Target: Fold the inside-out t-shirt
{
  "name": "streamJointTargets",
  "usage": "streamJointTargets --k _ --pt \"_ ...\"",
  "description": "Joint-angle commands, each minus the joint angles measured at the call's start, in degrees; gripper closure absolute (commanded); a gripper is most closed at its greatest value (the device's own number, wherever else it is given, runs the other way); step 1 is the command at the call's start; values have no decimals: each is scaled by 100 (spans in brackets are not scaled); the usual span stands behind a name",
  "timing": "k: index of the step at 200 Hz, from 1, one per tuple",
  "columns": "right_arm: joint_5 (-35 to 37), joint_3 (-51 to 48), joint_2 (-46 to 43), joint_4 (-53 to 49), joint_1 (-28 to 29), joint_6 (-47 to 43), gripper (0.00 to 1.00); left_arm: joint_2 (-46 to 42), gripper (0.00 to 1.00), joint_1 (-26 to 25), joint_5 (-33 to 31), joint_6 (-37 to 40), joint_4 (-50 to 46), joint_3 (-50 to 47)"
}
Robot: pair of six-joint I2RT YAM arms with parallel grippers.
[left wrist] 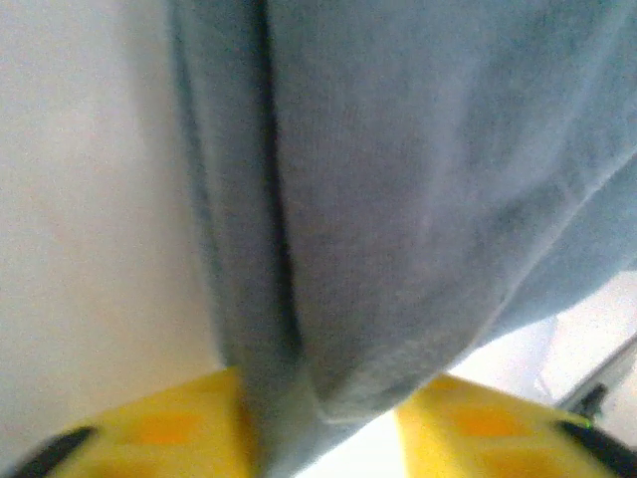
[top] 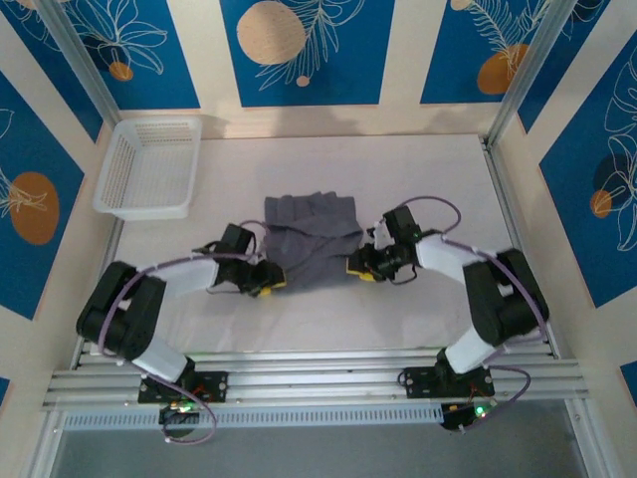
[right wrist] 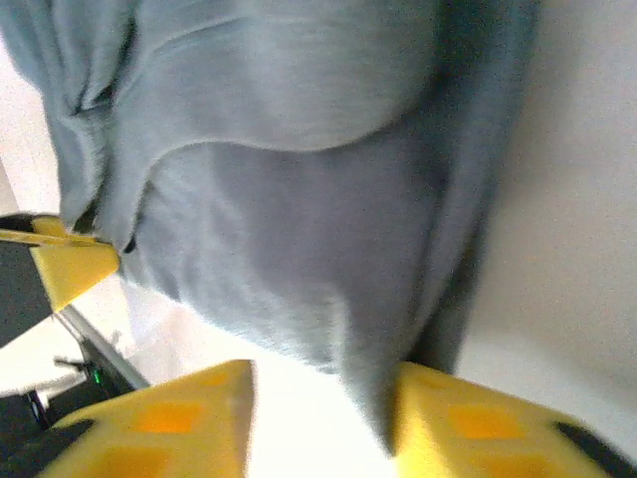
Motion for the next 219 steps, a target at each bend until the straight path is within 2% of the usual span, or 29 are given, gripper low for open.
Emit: streamJointTargets --k 1,19,37,54,88,101,124,134,145,168,189,219 --pt "140 -187 -856 -358 -19 246 50 -571 47 -132 -287 -294 -348 -82" --pt "517 -218 -1371 -615 -216 382 48 -1005 46 -139 -603 -317 -622 43" --pt "781 -295 -1462 -509 -501 428 46 -1152 46 -134 -759 -292 -807 206" --pt "632 -164 -1135 -310 -656 426 45 -1064 44 -135 -796 -243 -838 309" --pt "304 150 -248 368 -592 662 45 -657 41 -134 -630 -276 -518 350" --pt "239 337 21 456 -538 665 52 -551 43 -135 -608 -264 -425 356" --pt "127 576 297 588 -439 732 69 -434 52 -134 -571 -266 -305 393" --pt "122 643 375 635 -405 750 72 -400 54 -134 -570 -273 -232 384" --pt "145 690 457 638 -395 778 70 -343 54 -134 -603 -295 -216 394" --pt "215 726 509 663 -362 818 58 -204 51 -136 -639 -304 -160 401" --pt "310 690 532 576 -349 708 54 -99 50 -134 -607 -330 -70 401" --pt "482 592 504 397 -351 543 52 -135 62 -134 -605 -324 -47 417"
